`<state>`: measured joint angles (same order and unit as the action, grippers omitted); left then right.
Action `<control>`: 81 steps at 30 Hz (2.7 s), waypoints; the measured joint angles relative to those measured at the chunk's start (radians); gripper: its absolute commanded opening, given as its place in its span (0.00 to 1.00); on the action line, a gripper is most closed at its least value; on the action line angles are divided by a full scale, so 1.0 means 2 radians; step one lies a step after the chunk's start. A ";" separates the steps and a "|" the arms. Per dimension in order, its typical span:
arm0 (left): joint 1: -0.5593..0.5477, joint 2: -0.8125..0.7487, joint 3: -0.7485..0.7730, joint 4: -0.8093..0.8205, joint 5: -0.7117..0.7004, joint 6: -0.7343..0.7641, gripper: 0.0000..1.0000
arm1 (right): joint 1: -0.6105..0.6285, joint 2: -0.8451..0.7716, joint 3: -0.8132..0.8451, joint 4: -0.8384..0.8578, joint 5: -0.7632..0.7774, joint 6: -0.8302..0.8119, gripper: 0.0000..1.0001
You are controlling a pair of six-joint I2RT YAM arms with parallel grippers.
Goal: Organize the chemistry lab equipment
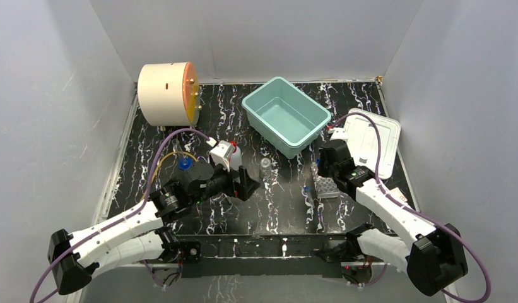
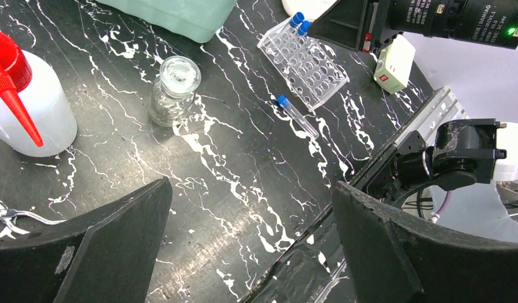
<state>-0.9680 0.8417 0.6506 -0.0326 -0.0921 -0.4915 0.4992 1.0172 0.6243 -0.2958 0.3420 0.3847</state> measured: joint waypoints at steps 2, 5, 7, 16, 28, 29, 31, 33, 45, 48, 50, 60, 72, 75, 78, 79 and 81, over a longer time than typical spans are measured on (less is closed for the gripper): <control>0.000 0.000 -0.001 -0.001 -0.001 0.000 0.98 | 0.000 0.003 0.000 0.004 0.001 -0.001 0.13; 0.000 0.000 -0.001 -0.002 -0.001 0.000 0.98 | 0.000 0.003 0.000 0.006 0.001 -0.002 0.14; 0.000 0.000 -0.001 -0.002 -0.002 0.000 0.98 | 0.000 0.005 0.000 0.007 0.001 -0.002 0.14; 0.000 0.000 -0.001 -0.001 -0.002 0.001 0.98 | 0.000 0.017 0.000 0.017 0.001 -0.006 0.19; 0.000 0.001 -0.002 0.001 -0.003 0.002 0.98 | 0.000 0.037 0.000 -0.006 0.007 -0.009 0.21; 0.000 0.001 -0.002 0.001 -0.003 0.002 0.98 | 0.000 0.038 0.000 -0.006 0.007 -0.009 0.21; 0.000 0.001 -0.002 0.001 -0.003 0.002 0.98 | 0.000 0.040 0.000 -0.006 0.007 -0.009 0.22; 0.000 0.001 -0.002 0.001 -0.003 0.002 0.98 | 0.000 0.042 0.000 -0.004 0.007 -0.009 0.22; 0.000 0.000 -0.004 0.001 -0.003 0.002 0.98 | 0.000 0.048 0.000 0.002 0.007 -0.011 0.34; 0.000 0.000 -0.005 0.001 -0.004 0.002 0.98 | 0.000 0.048 0.000 0.002 0.007 -0.011 0.39; 0.000 0.000 -0.007 0.000 -0.005 0.002 0.98 | 0.000 0.047 0.000 0.002 0.006 -0.011 0.40; 0.000 0.000 -0.009 0.000 -0.006 0.002 0.98 | 0.000 0.027 0.004 -0.011 0.003 -0.011 0.36; 0.002 0.000 -0.009 0.000 -0.007 0.002 0.98 | 0.000 0.018 0.004 -0.023 0.003 -0.012 0.18; 0.002 0.000 -0.009 0.001 -0.007 0.002 0.98 | 0.000 0.018 0.004 -0.021 0.001 -0.012 0.17; 0.002 0.000 -0.009 0.001 -0.007 0.002 0.98 | 0.000 0.017 0.004 -0.018 0.001 -0.013 0.16; 0.002 0.000 -0.009 0.000 -0.007 0.002 0.98 | 0.000 0.016 0.003 -0.017 0.001 -0.013 0.16; 0.002 0.000 -0.009 0.001 -0.007 0.002 0.98 | 0.000 0.009 -0.001 -0.010 0.001 -0.014 0.16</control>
<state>-0.9642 0.8417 0.6319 -0.0315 -0.1055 -0.4873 0.4992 1.0351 0.6220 -0.3149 0.3435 0.3569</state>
